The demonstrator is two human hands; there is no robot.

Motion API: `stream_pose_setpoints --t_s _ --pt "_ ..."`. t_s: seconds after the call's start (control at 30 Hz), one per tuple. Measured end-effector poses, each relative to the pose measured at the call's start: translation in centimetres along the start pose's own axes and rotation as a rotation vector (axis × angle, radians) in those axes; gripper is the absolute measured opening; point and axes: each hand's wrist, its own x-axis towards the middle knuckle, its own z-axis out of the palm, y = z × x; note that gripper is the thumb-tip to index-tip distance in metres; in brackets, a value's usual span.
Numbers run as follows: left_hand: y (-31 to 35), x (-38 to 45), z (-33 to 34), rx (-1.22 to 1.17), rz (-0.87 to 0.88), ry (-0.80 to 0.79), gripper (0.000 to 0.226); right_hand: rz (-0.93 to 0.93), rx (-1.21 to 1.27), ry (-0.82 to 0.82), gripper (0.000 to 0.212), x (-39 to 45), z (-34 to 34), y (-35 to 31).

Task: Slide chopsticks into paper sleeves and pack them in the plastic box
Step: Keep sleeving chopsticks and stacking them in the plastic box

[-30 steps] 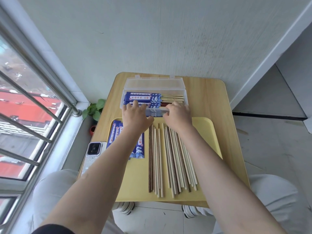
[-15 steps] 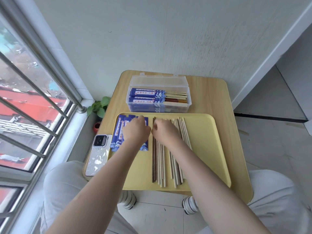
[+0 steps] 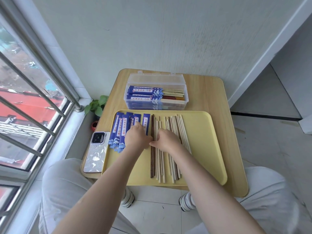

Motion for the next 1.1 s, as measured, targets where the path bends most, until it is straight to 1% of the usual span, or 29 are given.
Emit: stream_pose_setpoints --t_s 0.07,0.13,0.2,0.27,0.3,0.37,0.47,0.5,0.53,0.57,0.6,0.67,0.73,0.77,0.8,0.83,0.87,0.9,0.93,1.03,1.1 --pt "-0.1 -0.2 -0.3 -0.102 -0.004 0.034 0.033 0.003 0.098 0.028 0.026 -0.2 -0.1 0.4" --pt "0.0 -0.7 -0.7 -0.314 -0.011 0.037 0.019 0.003 0.266 0.100 0.017 -0.6 -0.4 0.8" --pt "-0.1 -1.2 -1.1 -0.711 -0.072 -0.061 0.015 -0.014 0.452 0.129 0.018 -1.0 -0.8 1.0" --pt "0.0 -2.0 -1.8 -1.134 -0.168 -0.223 0.011 -0.036 0.697 0.056 0.023 -1.4 -1.1 0.8" --pt "0.0 -2.2 -2.0 -1.248 -0.194 -0.272 0.010 -0.041 0.815 0.008 0.025 -1.7 -1.2 0.7" --pt "-0.1 -2.4 -2.0 -1.337 -0.209 -0.308 0.010 -0.050 0.937 -0.031 0.028 -1.9 -1.4 0.8" --pt "-0.5 -2.8 -2.0 -1.388 -0.204 -0.334 0.013 -0.054 0.964 -0.009 0.019 -2.1 -1.4 1.2" --pt "-0.6 -2.9 -2.0 -1.368 -0.206 -0.340 0.015 -0.051 0.962 0.000 0.016 -2.2 -1.4 1.4" --pt "-0.6 -3.2 -2.0 -1.287 -0.197 -0.327 0.017 -0.045 0.954 0.015 0.015 -2.3 -1.5 1.6" --pt "-0.5 -3.4 -2.0 -1.130 -0.172 -0.280 0.019 -0.034 0.946 0.034 0.016 -2.3 -1.5 1.8" --pt "-0.4 -3.5 -1.9 -0.921 -0.122 -0.192 0.022 -0.018 0.936 0.061 0.017 -2.4 -1.7 2.0" --pt "-0.2 -3.7 -1.6 -0.500 0.022 0.089 0.025 0.008 0.903 0.100 0.014 -2.5 -2.0 2.4" --pt "-0.1 -3.9 -1.6 -0.207 0.259 0.382 0.025 0.013 0.899 0.080 0.010 -2.5 -2.2 2.6" --pt "-0.1 -3.8 -1.4 -0.100 0.399 0.443 0.032 0.014 0.913 0.064 0.014 -2.6 -2.2 2.5" --pt "0.1 -3.7 -1.5 -0.004 0.502 0.402 0.040 0.022 0.934 0.053 0.019 -2.7 -2.3 2.3" --pt "0.4 -3.7 -1.5 0.067 0.552 0.300 0.045 0.032 0.953 0.046 0.023 -2.8 -2.3 2.1" --pt "0.8 -3.9 -1.4 0.122 0.552 0.189 0.044 0.041 0.962 0.042 0.026 -2.9 -2.4 1.9" --pt "1.0 -4.0 -1.2 0.146 0.524 0.113 0.039 0.044 0.954 0.035 0.027 -3.1 -2.5 1.7" --pt "1.1 -4.1 -0.9 0.150 0.491 0.088 0.031 0.044 0.932 0.024 0.027 -3.1 -2.5 1.6" --pt "0.7 -4.2 0.0 0.142 0.393 0.107 0.011 0.043 0.860 0.018 0.022 -3.2 -2.2 1.6" --pt "-0.1 -4.1 0.4 0.045 0.293 0.045 0.011 0.071 0.781 0.074 0.017 -3.1 -1.9 2.0"
